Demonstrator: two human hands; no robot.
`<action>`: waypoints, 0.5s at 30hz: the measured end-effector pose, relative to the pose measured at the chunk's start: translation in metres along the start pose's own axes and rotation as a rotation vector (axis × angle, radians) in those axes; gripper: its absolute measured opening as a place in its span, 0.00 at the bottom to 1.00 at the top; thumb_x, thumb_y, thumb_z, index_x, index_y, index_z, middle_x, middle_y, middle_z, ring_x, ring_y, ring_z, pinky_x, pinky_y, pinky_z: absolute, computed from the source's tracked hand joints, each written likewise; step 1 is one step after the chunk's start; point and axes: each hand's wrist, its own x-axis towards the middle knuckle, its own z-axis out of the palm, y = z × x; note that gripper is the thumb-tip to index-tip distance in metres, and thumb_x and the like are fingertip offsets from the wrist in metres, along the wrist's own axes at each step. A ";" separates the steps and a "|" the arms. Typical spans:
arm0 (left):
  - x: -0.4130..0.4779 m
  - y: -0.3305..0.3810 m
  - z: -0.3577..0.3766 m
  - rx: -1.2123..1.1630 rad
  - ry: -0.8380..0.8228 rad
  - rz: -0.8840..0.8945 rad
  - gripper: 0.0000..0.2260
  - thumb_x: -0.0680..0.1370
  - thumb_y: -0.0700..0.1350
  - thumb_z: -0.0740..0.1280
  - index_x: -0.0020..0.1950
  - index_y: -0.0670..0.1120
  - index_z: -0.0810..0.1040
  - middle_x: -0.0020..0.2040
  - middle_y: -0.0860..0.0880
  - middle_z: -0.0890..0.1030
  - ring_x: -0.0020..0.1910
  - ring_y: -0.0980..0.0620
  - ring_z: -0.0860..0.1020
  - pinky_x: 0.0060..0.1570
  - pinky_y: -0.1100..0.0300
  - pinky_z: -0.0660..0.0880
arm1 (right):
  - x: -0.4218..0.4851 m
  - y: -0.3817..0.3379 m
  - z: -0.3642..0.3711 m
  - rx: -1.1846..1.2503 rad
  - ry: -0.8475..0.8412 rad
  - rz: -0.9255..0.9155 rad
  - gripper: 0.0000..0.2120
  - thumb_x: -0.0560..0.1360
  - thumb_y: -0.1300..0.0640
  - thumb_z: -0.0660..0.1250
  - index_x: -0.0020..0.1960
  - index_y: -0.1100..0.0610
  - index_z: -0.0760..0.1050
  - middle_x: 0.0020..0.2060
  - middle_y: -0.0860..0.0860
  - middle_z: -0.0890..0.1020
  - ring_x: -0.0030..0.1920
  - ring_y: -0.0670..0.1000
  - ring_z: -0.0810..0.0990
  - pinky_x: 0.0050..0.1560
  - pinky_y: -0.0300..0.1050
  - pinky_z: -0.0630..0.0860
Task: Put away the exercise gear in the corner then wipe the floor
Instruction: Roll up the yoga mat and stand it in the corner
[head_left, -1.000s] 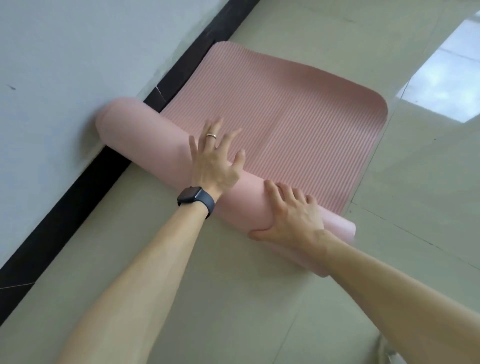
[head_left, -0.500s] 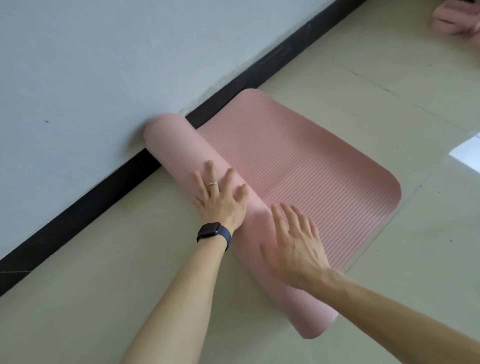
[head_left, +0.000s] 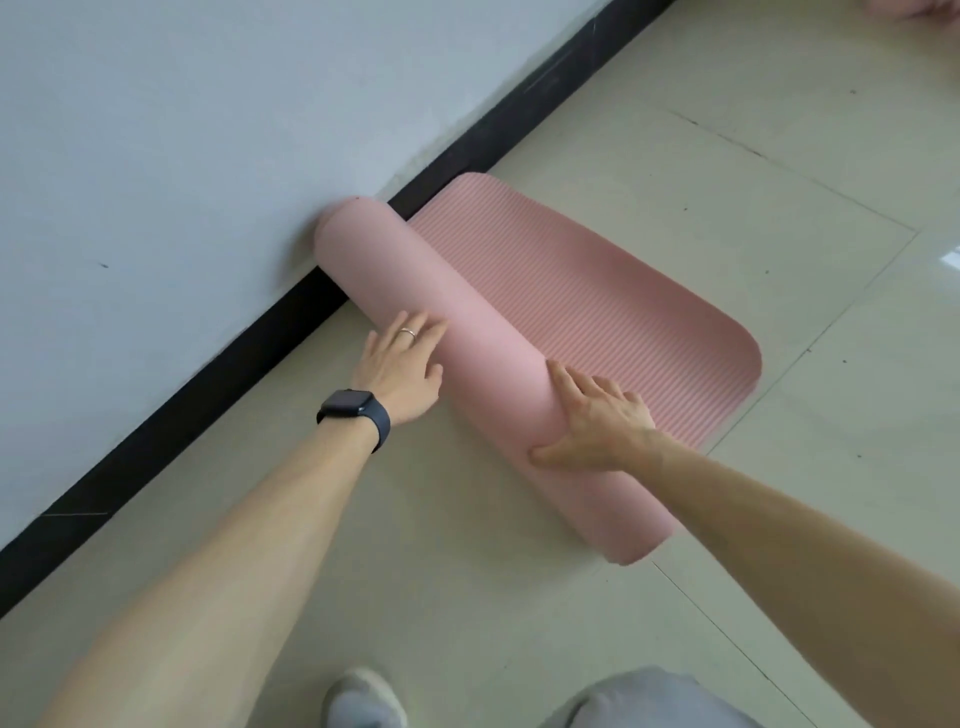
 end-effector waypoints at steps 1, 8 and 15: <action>-0.002 -0.003 -0.007 0.078 -0.054 0.009 0.28 0.82 0.50 0.57 0.81 0.55 0.50 0.82 0.52 0.47 0.80 0.50 0.44 0.77 0.44 0.47 | 0.001 0.004 -0.012 0.003 -0.043 0.025 0.59 0.61 0.27 0.68 0.80 0.44 0.38 0.78 0.46 0.58 0.76 0.58 0.59 0.72 0.61 0.61; 0.021 0.007 -0.010 0.230 -0.144 0.093 0.32 0.82 0.64 0.50 0.78 0.62 0.33 0.80 0.56 0.35 0.80 0.46 0.38 0.75 0.36 0.42 | 0.012 0.010 -0.048 -0.108 -0.062 0.103 0.47 0.62 0.30 0.69 0.75 0.49 0.60 0.68 0.47 0.70 0.69 0.58 0.66 0.67 0.62 0.65; 0.105 0.062 -0.007 0.063 -0.084 0.162 0.30 0.79 0.70 0.45 0.79 0.64 0.42 0.80 0.58 0.38 0.78 0.47 0.33 0.73 0.31 0.47 | 0.000 0.007 -0.017 -0.014 0.384 0.073 0.34 0.75 0.48 0.55 0.78 0.56 0.53 0.77 0.56 0.59 0.77 0.61 0.56 0.76 0.56 0.55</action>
